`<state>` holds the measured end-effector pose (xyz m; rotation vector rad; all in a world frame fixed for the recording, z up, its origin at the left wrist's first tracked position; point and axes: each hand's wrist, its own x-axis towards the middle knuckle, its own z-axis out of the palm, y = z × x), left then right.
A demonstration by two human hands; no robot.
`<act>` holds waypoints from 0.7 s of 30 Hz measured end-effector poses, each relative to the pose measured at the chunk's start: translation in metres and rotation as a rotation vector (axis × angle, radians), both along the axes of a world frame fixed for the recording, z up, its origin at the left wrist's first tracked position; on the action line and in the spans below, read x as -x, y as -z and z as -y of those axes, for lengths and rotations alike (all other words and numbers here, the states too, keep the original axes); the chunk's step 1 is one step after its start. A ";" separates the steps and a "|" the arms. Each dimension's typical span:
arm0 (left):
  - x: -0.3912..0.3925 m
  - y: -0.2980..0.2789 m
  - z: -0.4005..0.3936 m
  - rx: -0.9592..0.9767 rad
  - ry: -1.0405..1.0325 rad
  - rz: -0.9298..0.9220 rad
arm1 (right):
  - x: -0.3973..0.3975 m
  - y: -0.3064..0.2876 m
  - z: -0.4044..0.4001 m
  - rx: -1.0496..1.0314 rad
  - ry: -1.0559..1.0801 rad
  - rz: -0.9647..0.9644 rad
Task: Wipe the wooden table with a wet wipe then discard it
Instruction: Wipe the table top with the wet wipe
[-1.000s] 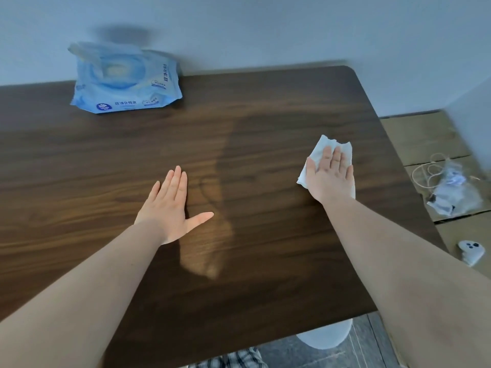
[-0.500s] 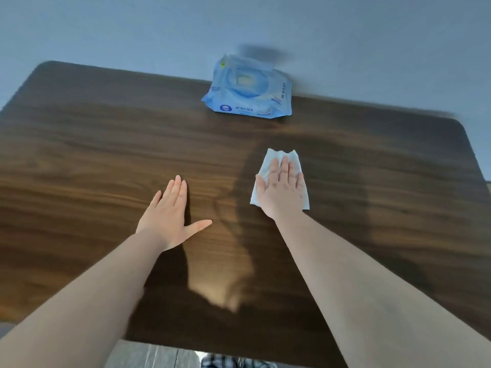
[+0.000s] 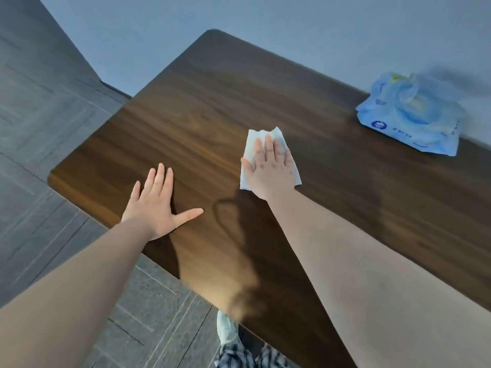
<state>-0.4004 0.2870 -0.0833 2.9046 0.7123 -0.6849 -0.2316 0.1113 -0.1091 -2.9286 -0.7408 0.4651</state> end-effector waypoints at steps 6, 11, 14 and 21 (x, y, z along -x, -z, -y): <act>0.002 0.013 -0.002 0.020 -0.016 0.096 | -0.001 0.005 -0.079 -0.019 -0.103 0.022; 0.002 0.011 -0.004 0.065 -0.032 0.101 | 0.013 0.008 -0.137 -0.071 -0.126 0.043; 0.001 0.010 -0.006 0.093 -0.035 0.101 | 0.020 0.008 -0.158 -0.107 -0.161 0.061; 0.002 0.009 -0.005 0.091 -0.031 0.137 | 0.020 0.008 -0.159 -0.082 -0.212 0.050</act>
